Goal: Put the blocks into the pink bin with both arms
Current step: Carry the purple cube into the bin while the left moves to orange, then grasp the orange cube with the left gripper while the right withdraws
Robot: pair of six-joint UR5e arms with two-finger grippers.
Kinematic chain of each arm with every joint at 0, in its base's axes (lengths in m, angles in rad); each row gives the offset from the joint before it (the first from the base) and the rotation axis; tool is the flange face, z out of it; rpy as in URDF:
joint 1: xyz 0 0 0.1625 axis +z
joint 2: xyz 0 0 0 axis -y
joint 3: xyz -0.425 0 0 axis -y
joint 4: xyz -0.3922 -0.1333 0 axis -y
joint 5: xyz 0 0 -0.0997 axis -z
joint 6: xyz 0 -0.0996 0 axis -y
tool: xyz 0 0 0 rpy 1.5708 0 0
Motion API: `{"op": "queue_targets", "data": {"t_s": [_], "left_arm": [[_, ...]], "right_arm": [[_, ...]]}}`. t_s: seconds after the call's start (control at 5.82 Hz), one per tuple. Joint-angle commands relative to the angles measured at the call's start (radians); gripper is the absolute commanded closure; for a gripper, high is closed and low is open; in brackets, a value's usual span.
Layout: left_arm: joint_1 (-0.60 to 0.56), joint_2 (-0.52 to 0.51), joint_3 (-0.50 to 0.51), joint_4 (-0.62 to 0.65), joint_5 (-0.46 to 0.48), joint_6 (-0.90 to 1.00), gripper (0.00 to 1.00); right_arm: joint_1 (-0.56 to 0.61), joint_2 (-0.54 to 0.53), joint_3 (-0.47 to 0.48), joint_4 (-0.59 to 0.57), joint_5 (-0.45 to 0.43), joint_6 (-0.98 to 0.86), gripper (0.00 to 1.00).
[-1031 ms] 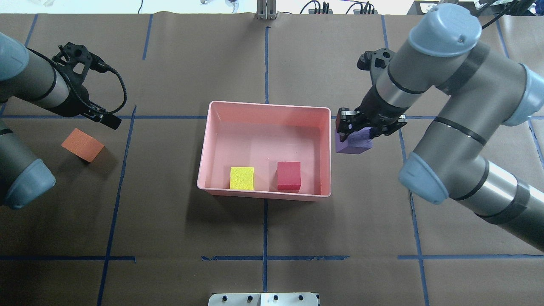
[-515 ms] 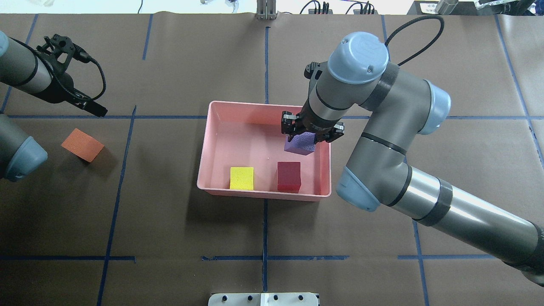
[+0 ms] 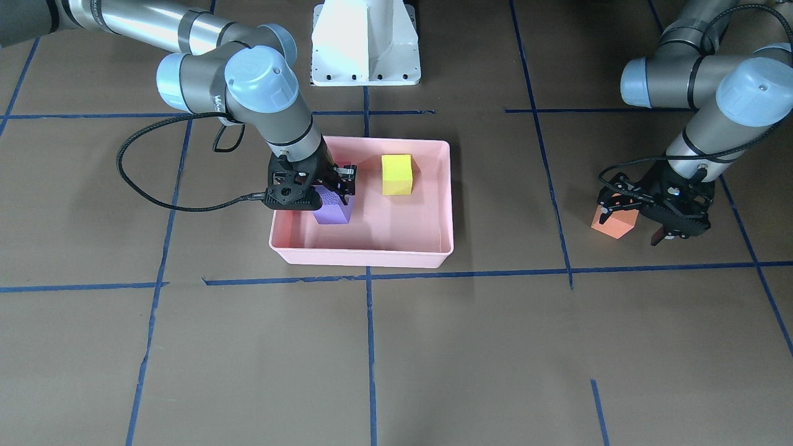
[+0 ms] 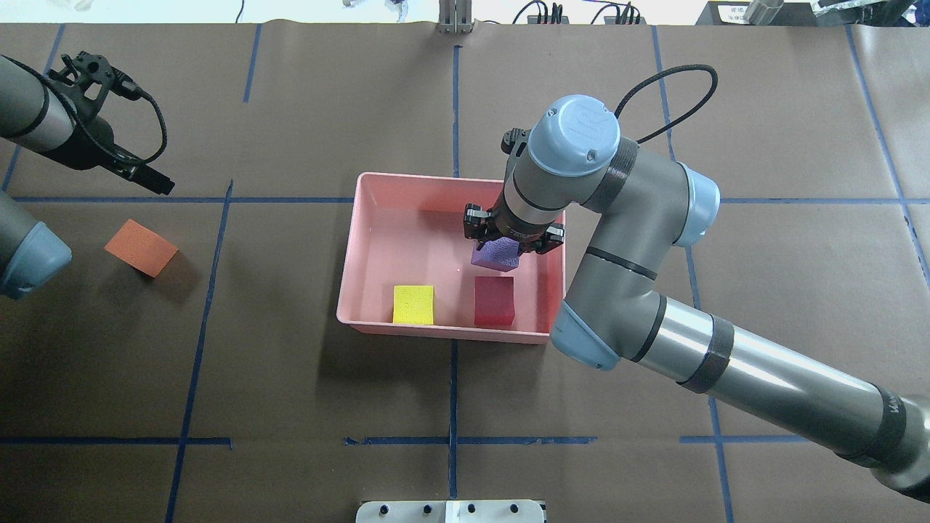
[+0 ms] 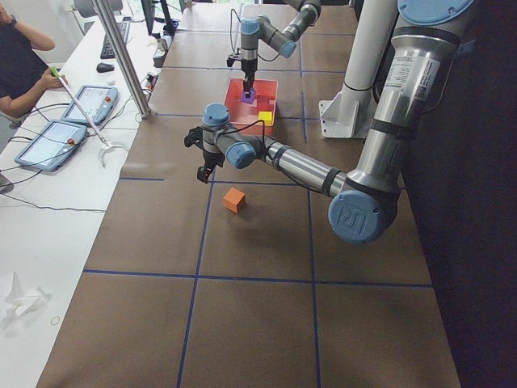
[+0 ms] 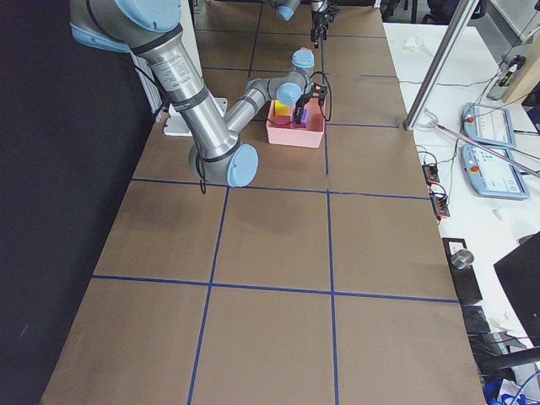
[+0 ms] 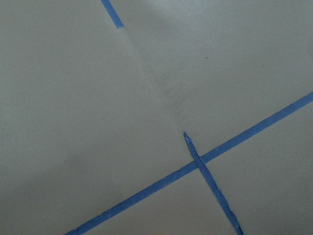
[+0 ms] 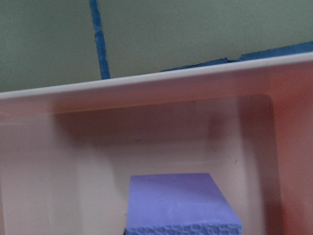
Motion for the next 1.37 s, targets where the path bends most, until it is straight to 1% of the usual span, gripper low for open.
{"op": "queue_targets", "data": {"t_s": [0.0,0.17,0.34,0.52,0.69,0.86,1.03,1.2], "left_arm": [[-0.001,0.004,0.026,-0.002,-0.04,0.016,0.0],[0.001,0.026,0.036,-0.008,-0.079,0.013,0.0],[0.009,0.047,0.039,-0.01,-0.079,0.017,0.0],[0.013,0.063,0.039,-0.011,-0.081,0.01,0.0],[0.016,0.063,0.054,-0.01,-0.081,0.007,0.0],[0.018,0.063,0.065,-0.01,-0.082,0.003,0.0],[0.019,0.069,0.069,-0.01,-0.122,0.003,0.0],[0.027,0.069,0.079,-0.011,-0.125,0.003,0.0]], "right_arm": [[0.0,0.011,-0.001,0.001,-0.005,-0.009,0.0],[0.011,0.01,0.024,0.0,0.003,-0.009,0.0],[0.055,-0.043,0.12,-0.023,0.044,-0.012,0.0],[0.068,-0.106,0.193,-0.028,0.067,-0.016,0.0],[0.075,-0.113,0.2,-0.028,0.07,-0.016,0.0],[0.097,-0.128,0.227,-0.037,0.108,-0.016,0.0],[0.103,-0.144,0.251,-0.045,0.11,-0.016,0.0],[0.106,-0.147,0.259,-0.045,0.11,-0.016,0.0]]}}
